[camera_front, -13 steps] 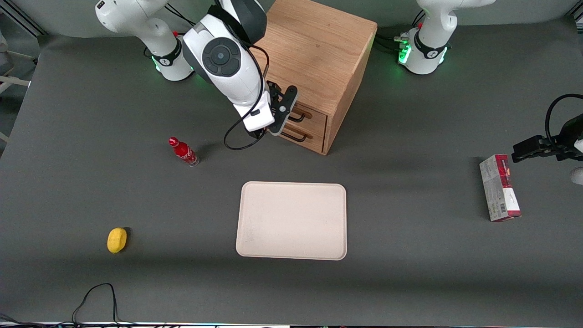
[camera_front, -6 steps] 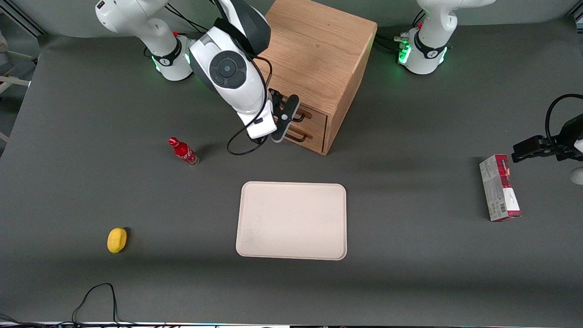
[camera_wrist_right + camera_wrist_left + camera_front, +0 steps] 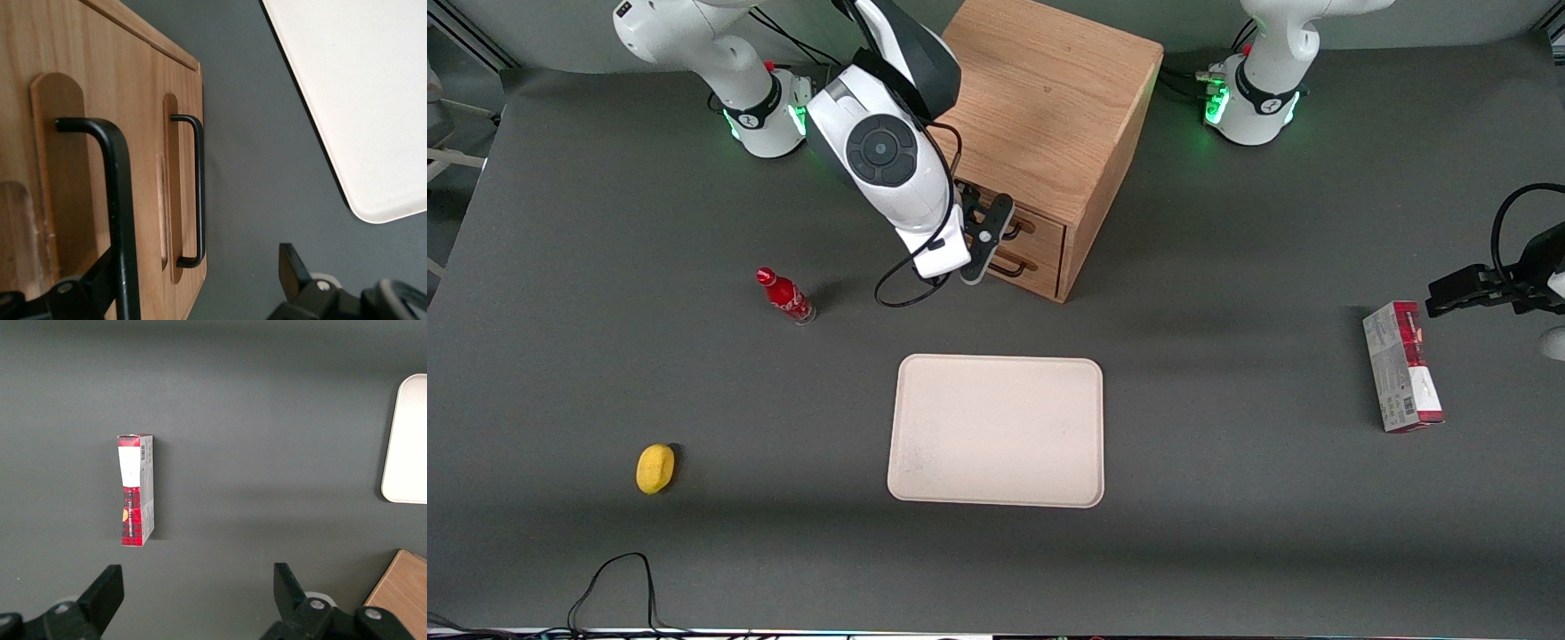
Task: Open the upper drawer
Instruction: 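Pull the upper drawer outward by its handle with the right gripper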
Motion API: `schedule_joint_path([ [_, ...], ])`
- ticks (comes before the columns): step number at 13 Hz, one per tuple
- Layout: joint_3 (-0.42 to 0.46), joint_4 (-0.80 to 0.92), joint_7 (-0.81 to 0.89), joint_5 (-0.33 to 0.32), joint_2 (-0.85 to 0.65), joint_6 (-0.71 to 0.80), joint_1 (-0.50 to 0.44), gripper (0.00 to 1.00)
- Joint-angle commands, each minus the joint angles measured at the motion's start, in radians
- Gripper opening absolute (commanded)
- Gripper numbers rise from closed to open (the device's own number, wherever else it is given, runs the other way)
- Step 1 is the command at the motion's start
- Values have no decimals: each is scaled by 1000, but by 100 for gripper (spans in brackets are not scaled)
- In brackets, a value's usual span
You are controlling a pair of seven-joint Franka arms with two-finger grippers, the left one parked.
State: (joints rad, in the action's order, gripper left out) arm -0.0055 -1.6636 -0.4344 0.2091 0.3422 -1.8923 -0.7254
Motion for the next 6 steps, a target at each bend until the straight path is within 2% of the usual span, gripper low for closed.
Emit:
schedule_joint_path([
  [1,-8,-1,19,-33,9,-27,1,100],
  [6,-31,16,19,-53,14,-28,9,100],
])
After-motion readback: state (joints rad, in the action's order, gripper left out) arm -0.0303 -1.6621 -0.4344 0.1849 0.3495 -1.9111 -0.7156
